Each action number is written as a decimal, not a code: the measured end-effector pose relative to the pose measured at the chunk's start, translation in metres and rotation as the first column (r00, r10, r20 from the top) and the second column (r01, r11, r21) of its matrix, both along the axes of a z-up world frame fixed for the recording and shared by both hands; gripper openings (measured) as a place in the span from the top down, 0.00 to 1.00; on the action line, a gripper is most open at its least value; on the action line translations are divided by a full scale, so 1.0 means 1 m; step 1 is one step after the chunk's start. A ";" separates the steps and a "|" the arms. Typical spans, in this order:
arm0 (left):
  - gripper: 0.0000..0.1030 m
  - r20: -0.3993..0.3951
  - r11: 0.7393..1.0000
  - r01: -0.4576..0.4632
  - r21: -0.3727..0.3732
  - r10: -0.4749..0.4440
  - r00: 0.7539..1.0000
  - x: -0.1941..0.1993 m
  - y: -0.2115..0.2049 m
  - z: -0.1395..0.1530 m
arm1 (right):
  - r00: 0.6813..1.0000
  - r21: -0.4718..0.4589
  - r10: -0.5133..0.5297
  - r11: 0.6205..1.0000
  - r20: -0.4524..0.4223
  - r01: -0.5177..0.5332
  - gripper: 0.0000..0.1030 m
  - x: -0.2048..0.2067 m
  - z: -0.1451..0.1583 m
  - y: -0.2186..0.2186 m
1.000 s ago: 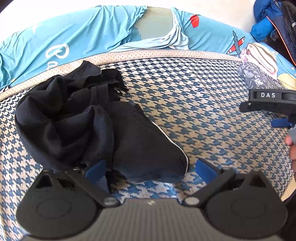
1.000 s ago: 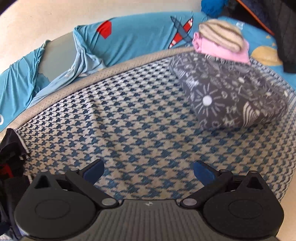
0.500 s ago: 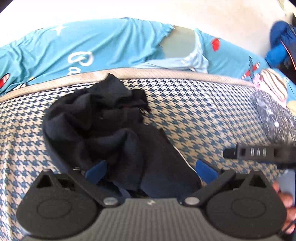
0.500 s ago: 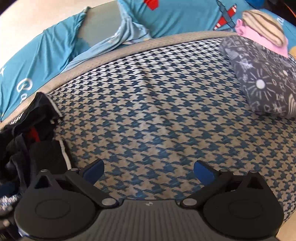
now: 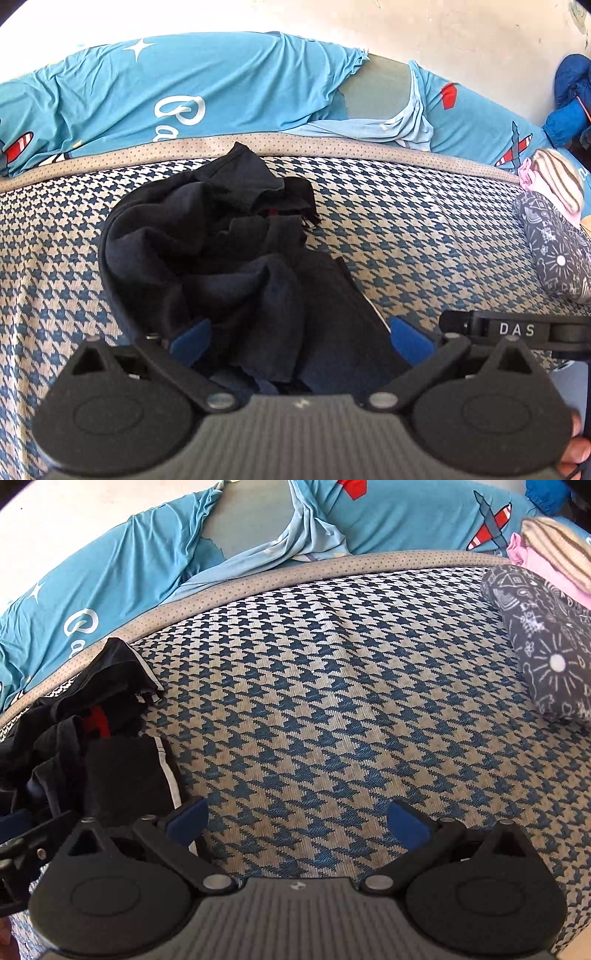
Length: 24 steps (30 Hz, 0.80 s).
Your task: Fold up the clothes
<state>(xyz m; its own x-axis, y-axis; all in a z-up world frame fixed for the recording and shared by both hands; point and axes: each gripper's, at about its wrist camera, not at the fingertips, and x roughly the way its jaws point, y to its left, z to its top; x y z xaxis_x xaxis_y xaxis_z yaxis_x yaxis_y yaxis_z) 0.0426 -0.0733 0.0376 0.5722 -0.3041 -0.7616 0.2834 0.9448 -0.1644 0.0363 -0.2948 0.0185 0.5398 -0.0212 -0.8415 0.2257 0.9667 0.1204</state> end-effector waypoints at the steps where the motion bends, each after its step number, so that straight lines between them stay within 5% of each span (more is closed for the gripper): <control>1: 0.00 0.001 1.000 0.000 0.000 0.000 1.000 0.000 0.000 0.000 | 1.000 -0.003 0.000 1.000 0.001 0.000 0.00 0.000 0.000 0.000; 24: 0.00 0.002 1.000 -0.003 0.020 0.002 1.000 -0.002 -0.002 -0.002 | 0.996 -0.139 -0.018 0.990 0.090 0.030 0.00 -0.004 0.012 0.009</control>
